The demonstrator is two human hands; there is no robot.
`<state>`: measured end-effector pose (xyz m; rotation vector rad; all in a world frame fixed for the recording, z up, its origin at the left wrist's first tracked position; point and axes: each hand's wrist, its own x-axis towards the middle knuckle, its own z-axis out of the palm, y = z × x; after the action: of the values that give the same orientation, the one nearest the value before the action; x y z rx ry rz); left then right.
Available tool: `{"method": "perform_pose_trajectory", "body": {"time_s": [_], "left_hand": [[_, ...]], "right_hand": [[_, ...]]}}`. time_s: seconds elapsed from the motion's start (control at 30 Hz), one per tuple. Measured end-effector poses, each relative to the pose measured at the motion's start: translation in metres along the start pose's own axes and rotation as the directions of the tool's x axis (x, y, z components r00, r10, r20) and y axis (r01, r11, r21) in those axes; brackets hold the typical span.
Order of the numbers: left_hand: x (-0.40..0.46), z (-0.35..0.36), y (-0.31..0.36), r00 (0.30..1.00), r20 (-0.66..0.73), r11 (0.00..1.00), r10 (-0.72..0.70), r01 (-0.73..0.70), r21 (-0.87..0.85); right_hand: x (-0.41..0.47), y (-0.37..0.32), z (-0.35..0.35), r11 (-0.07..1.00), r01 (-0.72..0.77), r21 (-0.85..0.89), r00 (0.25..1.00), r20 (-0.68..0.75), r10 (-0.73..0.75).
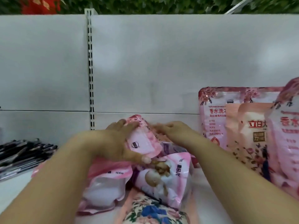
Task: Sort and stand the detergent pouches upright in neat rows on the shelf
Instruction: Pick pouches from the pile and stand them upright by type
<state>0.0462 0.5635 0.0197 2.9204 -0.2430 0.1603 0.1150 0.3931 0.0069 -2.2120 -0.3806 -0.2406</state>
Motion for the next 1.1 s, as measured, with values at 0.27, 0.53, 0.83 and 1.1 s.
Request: {"method": "perform_pose_trajectory", "body": {"time_s": [0.27, 0.53, 0.83, 1.1], "left_hand": [[0.021, 0.018, -0.034, 0.988, -0.049, 0.985, -0.149, 0.144, -0.099], [0.023, 0.017, -0.029, 0.988, -0.059, 0.977, -0.142, 0.131, -0.168], [0.016, 0.014, -0.019, 0.987, -0.145, 0.928, -0.076, 0.017, -0.371], [0.006, 0.007, 0.001, 0.962, -0.269, 0.755, 0.041, -0.206, -0.623]], "right_hand": [[0.001, 0.041, -0.005, 0.893, -0.388, -0.227, 0.919, -0.022, 0.394], [0.006, 0.052, -0.009, 0.833, -0.478, 0.277, 0.863, -0.029, 0.505], [-0.013, -0.016, -0.031, 0.951, 0.306, -0.051, 0.713, -0.649, -0.264], [-0.042, -0.047, -0.059, 0.659, 0.686, 0.308, 0.427, -0.904, -0.022]]}}
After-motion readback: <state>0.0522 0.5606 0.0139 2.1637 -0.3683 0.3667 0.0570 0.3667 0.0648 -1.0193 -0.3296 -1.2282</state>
